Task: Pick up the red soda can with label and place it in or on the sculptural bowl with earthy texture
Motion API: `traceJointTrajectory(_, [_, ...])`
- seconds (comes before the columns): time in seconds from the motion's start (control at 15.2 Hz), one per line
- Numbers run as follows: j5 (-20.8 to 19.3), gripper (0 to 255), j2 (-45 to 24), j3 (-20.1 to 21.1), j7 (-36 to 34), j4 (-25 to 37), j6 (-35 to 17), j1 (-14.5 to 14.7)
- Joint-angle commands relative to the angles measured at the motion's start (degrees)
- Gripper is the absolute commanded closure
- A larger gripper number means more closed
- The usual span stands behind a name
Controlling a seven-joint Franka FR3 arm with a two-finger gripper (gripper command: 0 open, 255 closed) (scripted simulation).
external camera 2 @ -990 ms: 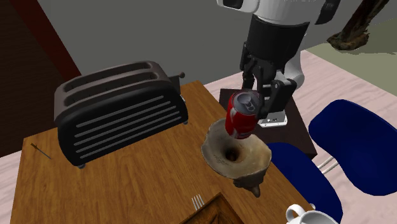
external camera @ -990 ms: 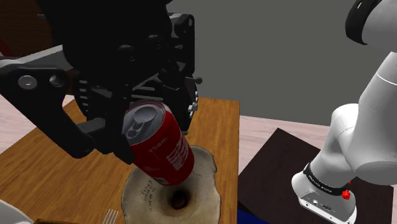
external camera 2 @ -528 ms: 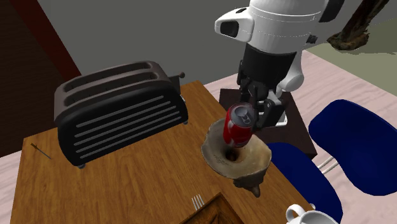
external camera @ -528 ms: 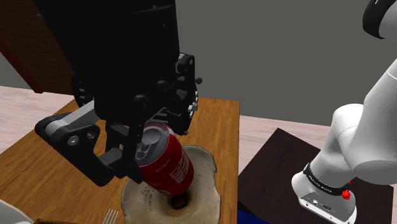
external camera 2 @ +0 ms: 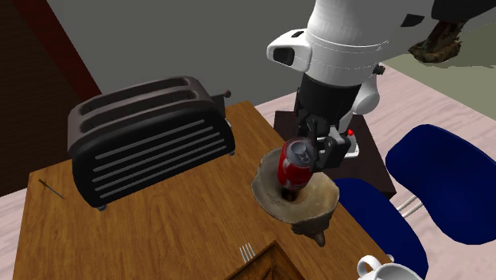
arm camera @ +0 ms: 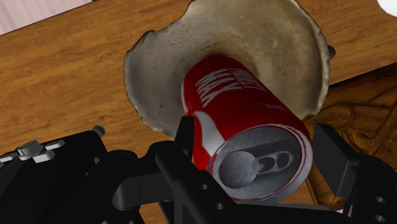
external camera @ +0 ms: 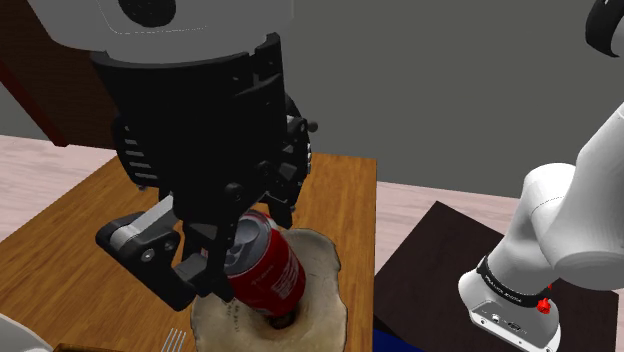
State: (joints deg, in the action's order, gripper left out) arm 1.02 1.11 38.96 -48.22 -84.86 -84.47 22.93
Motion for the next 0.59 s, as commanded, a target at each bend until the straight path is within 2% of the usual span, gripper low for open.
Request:
traceJointTrajectory(0.0, [0.02, 255, 0.04, -0.01, 0.01, -0.04, -0.05, 0.00])
traceJointTrajectory(0.13, [0.02, 255, 0.04, -0.01, 0.01, -0.04, -0.05, 0.00])
traceJointTrajectory(0.2, [0.01, 0, 0.03, 0.00, 0.01, -0.03, -0.04, 0.00])
traceJointTrajectory(0.53, [0.01, 0, 0.03, 0.00, 0.00, -0.02, -0.04, 0.00])
